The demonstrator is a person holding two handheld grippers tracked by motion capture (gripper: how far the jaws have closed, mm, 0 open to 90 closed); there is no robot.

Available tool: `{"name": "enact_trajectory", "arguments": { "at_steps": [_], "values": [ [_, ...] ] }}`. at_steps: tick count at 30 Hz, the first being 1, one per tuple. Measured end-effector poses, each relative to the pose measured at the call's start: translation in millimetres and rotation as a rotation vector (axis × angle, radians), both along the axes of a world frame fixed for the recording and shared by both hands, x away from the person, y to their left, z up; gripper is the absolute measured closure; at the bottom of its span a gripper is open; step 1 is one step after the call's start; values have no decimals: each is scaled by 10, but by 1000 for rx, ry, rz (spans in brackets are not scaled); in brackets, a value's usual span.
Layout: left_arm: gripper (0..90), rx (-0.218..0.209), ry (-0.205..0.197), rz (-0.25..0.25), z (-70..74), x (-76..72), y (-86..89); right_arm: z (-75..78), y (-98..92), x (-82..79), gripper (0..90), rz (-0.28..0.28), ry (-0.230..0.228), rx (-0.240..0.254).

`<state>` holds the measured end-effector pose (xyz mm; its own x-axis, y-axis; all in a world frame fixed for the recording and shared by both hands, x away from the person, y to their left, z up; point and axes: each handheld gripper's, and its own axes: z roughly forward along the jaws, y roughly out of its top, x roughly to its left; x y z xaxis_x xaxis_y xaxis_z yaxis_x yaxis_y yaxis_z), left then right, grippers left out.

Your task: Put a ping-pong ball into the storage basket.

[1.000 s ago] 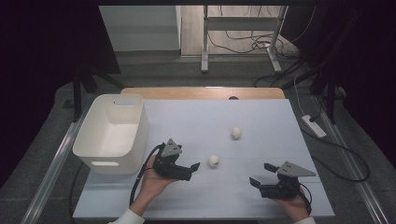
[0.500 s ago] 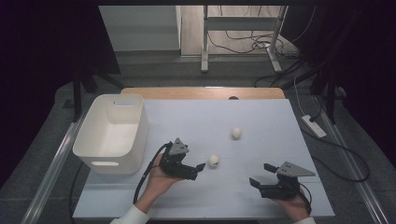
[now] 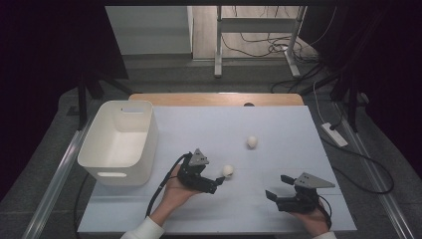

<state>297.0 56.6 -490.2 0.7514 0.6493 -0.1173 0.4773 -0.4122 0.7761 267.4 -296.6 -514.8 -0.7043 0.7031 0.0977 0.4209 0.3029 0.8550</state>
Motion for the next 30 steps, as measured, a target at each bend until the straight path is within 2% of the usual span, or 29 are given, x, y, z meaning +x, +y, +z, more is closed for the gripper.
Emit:
{"name": "enact_trajectory", "arguments": {
  "at_steps": [6,11,25,30],
  "values": [
    [65,11,13,-12,-11,30,-64,10,-2,-9,144,-6,-11,3],
    [64,24,21,-17,-32,45,-126,1,1,-8,144,0,-10,-8],
    [64,54,29,-54,-16,116,-319,-4,-15,3,144,-3,1,5],
    [64,59,45,-65,-29,145,-389,-6,-19,7,144,-4,3,0]
  ]
}}
